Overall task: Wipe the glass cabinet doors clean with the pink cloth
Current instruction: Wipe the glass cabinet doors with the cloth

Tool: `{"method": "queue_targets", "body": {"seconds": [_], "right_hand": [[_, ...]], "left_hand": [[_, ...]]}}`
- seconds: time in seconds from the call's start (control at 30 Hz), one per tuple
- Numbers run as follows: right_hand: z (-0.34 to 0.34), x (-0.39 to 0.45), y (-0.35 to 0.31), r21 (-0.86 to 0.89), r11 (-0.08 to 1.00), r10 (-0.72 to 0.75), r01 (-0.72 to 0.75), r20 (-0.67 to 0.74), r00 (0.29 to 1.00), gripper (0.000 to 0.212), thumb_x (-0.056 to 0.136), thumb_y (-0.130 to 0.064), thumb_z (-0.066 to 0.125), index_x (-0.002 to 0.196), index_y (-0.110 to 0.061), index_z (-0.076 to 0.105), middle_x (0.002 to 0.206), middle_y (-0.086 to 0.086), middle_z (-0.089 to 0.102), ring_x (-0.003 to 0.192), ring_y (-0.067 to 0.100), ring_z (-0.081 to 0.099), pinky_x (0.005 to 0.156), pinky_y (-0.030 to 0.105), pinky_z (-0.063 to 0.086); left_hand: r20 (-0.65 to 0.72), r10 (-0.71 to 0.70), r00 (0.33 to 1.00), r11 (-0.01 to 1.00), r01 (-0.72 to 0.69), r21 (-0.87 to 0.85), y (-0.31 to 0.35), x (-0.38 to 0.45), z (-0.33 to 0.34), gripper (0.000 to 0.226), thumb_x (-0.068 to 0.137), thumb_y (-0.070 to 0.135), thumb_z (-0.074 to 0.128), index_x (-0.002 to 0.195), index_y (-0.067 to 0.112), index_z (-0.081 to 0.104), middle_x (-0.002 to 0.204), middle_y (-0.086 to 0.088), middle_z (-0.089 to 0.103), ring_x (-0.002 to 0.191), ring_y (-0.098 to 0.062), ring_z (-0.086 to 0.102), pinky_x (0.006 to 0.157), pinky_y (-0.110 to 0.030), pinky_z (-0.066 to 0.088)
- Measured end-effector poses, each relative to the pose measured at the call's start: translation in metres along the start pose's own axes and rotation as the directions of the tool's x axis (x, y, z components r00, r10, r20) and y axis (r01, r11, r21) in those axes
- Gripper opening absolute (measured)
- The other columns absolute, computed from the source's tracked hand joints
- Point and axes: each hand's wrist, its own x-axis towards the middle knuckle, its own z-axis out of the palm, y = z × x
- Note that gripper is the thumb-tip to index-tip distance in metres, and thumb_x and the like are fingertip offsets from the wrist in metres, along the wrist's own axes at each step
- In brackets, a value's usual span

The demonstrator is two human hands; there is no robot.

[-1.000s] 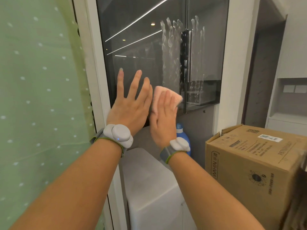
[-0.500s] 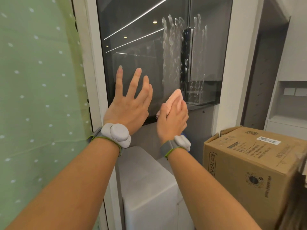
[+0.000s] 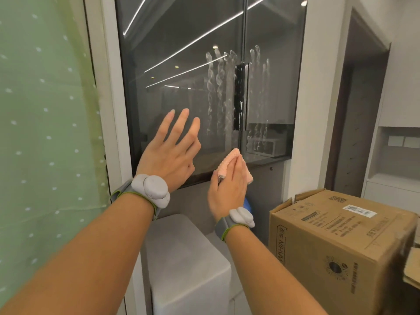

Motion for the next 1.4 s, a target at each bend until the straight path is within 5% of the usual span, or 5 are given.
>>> {"method": "queue_targets", "body": {"seconds": [0.63,0.83,1.0,1.17,1.4], "right_hand": [[-0.005,0.023,-0.049,0.284,0.958,-0.024,0.031,-0.031,0.999,0.079,0.089,-0.031,0.041,0.162,-0.017,0.012,0.171,0.012,0.018,0.159,0.032,0.016,0.126,0.055,0.019],[-0.016,0.026,-0.050,0.258,0.875,-0.427,0.411,0.008,0.904,0.084,0.088,-0.026,0.042,0.162,-0.021,0.002,0.172,0.005,0.010,0.161,0.030,0.008,0.129,0.052,0.016],[-0.009,0.013,-0.057,0.299,0.953,-0.057,0.056,-0.003,0.998,0.076,0.095,-0.035,0.036,0.162,-0.015,0.010,0.171,0.012,0.014,0.159,0.032,0.012,0.127,0.056,0.018],[-0.012,0.055,-0.087,0.213,0.829,-0.517,0.517,-0.057,0.854,0.072,0.098,-0.029,0.040,0.163,-0.014,0.013,0.172,0.007,0.015,0.160,0.034,0.008,0.127,0.058,0.018],[-0.001,0.025,-0.077,0.305,0.942,-0.114,0.143,-0.111,0.987,0.077,0.094,-0.033,0.041,0.160,-0.021,0.003,0.172,0.006,0.015,0.160,0.028,0.013,0.128,0.053,0.017]], "left_hand": [[0.036,-0.016,0.999,1.000,0.015,0.024,-0.005,-0.004,0.006,0.054,0.103,0.033,0.042,0.146,0.001,0.047,0.163,-0.022,0.037,0.156,-0.048,0.022,0.127,-0.067,0.009],[-0.021,-0.096,0.995,0.995,0.096,-0.028,-0.004,-0.003,-0.002,0.052,0.101,0.023,0.037,0.146,0.000,0.050,0.157,-0.020,0.047,0.153,-0.044,0.034,0.127,-0.064,0.016],[-0.053,-0.199,0.979,0.978,0.195,-0.069,-0.007,0.006,-0.013,0.051,0.093,0.014,0.052,0.141,-0.002,0.056,0.151,-0.022,0.052,0.150,-0.044,0.040,0.126,-0.059,0.026],[-0.055,-0.246,0.968,0.968,0.248,0.043,-0.028,0.021,-0.008,0.057,0.109,0.027,0.032,0.160,0.001,0.032,0.169,-0.020,0.029,0.159,-0.041,0.020,0.131,-0.058,0.007],[0.007,-0.241,0.971,0.965,0.239,0.107,-0.025,0.021,-0.002,0.063,0.109,0.030,0.030,0.162,-0.003,0.022,0.171,-0.021,0.021,0.160,-0.042,0.014,0.131,-0.058,0.003]]}}
